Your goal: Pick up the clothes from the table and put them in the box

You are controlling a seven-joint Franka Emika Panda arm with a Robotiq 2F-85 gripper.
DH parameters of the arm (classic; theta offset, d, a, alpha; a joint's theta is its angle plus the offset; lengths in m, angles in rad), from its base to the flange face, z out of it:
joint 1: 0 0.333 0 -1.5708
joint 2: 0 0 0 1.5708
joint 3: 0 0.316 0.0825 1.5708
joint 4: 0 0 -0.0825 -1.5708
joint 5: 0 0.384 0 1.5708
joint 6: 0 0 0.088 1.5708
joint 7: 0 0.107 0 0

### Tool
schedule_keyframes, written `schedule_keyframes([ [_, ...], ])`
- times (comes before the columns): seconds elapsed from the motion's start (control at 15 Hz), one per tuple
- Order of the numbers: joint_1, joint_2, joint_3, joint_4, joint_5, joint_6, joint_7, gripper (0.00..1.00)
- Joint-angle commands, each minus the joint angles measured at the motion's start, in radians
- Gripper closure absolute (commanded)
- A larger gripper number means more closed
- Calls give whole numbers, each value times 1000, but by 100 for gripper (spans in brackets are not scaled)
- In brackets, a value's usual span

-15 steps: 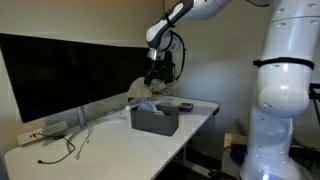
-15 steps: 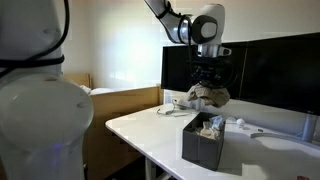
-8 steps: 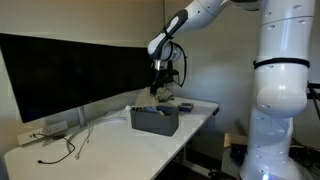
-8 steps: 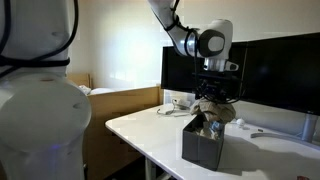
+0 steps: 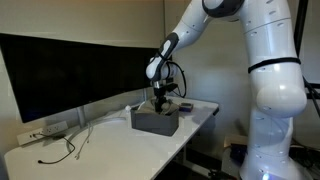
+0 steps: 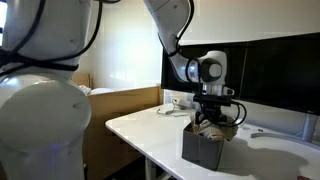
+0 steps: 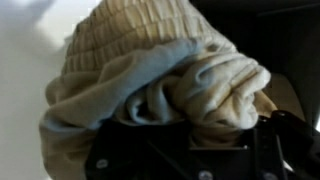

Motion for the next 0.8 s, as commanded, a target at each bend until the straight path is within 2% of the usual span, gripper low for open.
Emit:
schedule_keyframes([
  [0.0, -9, 70, 12, 12, -137, 40, 98, 90],
  [0.33, 9, 90, 9, -4, -308, 75, 205, 90],
  [0.53, 19, 84, 19, -18, -350, 87, 228, 90],
  [0.73, 19, 73, 38, -26, -343, 75, 220, 90],
])
